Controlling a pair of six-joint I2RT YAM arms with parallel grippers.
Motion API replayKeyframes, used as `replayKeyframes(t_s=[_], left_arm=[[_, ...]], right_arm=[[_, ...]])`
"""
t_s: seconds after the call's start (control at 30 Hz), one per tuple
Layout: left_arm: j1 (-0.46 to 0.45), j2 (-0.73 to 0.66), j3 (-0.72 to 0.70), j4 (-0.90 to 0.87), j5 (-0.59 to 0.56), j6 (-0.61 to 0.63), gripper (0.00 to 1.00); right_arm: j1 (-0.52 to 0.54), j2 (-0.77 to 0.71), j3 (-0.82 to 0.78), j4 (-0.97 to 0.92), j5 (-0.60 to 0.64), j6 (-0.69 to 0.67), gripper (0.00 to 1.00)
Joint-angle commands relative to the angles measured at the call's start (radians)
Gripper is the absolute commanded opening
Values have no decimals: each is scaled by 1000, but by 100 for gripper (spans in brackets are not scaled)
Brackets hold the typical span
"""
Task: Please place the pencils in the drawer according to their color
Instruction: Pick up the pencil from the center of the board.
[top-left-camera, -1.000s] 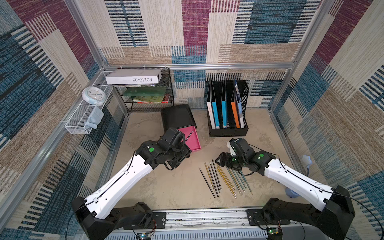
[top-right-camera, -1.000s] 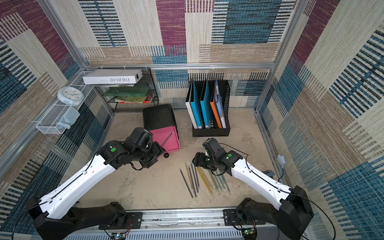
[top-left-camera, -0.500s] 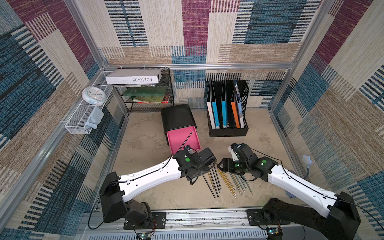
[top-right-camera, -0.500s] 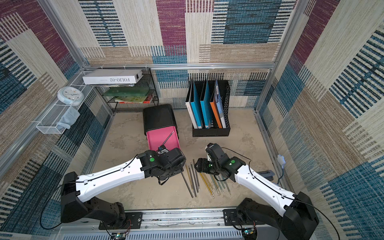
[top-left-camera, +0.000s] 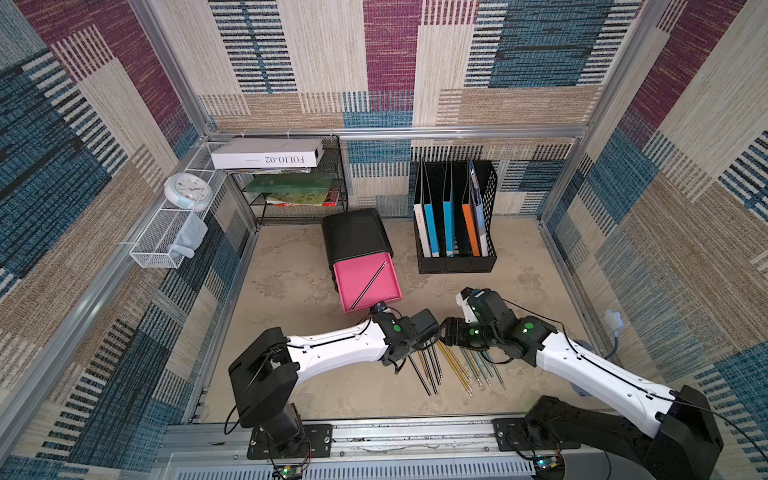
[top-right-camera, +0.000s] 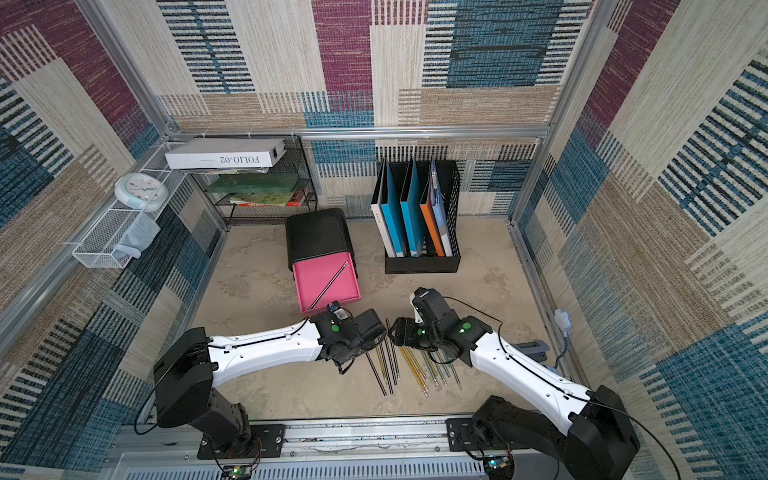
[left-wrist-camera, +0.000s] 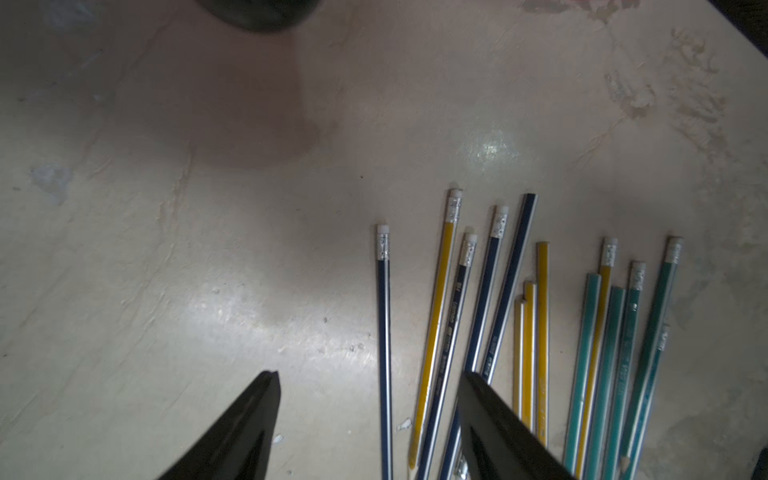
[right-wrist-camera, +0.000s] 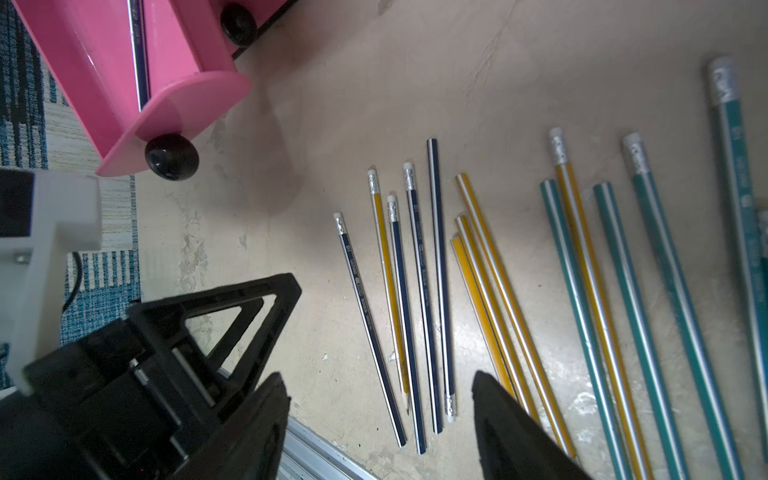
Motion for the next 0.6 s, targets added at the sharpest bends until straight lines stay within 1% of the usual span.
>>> replayKeyframes(t_s=[0.0,0.23,0.47,0.57], left_arm=[[26,34,-4,79,33,46,72],[72,104,25,93,69,94,70],[94,142,41,73,76,96,60],[102,151,38,64,77,83,58]], right_arm=[[0,8,-4,18,1,10,74],[0,31,0,26,13,8,74],[-1,54,4,31,23,1,74],[-2,56,4,31,27,-3,74]])
